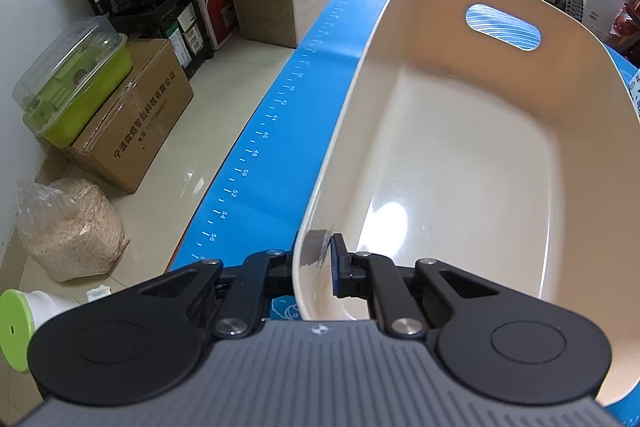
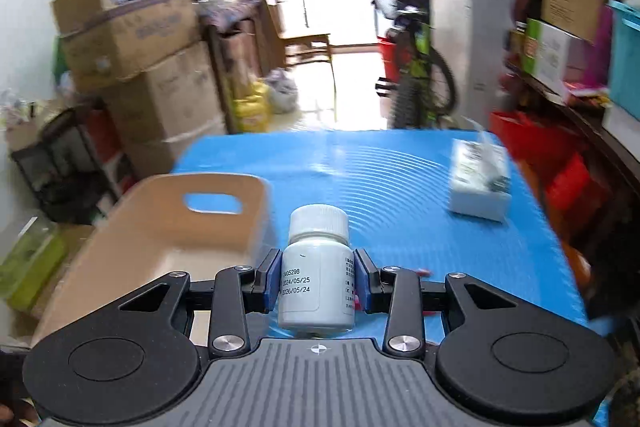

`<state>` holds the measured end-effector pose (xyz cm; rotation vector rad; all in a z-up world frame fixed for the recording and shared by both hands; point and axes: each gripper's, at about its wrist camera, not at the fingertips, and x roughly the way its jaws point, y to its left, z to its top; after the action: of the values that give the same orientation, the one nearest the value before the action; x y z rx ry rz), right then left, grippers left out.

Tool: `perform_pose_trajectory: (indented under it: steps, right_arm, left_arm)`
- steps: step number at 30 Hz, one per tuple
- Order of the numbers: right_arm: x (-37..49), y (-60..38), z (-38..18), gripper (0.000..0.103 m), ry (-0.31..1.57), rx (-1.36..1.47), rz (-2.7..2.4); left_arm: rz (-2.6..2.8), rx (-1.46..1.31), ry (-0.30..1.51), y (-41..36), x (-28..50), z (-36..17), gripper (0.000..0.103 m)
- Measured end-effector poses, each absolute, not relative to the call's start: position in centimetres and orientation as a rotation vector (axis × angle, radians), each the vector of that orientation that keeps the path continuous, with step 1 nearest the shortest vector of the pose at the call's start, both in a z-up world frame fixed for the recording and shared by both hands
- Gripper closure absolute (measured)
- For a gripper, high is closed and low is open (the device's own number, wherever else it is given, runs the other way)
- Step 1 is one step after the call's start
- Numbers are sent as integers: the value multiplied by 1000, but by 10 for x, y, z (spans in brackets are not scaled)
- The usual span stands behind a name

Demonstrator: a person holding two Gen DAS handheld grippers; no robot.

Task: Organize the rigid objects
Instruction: 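Carry the white pill bottle into the basket and release it with the right tool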

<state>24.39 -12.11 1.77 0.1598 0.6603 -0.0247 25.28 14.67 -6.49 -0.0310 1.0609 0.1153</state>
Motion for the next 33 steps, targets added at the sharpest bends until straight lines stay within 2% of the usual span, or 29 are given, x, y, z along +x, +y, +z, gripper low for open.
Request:
perform_pose_trajectory:
  steps: [8, 24, 25, 30, 31, 32, 33]
  right_arm:
    - [276, -55, 6, 59, 671, 80, 80]
    - [294, 37, -67, 59, 954, -249, 176]
    - [294, 37, -65, 53, 955, -244, 174]
    - [289, 26, -48, 47, 910, -172, 210]
    - [283, 17, -41, 36, 884, -167, 207]
    - [278, 13, -35, 30, 854, -158, 205]
    - [273, 7, -28, 30, 827, -143, 206]
  left_arm:
    - [101, -26, 1059, 146, 252, -63, 91]
    - [79, -26, 1063, 147, 250, -66, 92]
    - [80, -27, 1063, 147, 250, -66, 92]
    - [81, -26, 1064, 146, 250, -65, 92]
    - [83, -26, 1064, 146, 250, -66, 92]
    - [84, -27, 1065, 146, 250, -66, 91]
    - [84, -29, 1065, 146, 250, -66, 91]
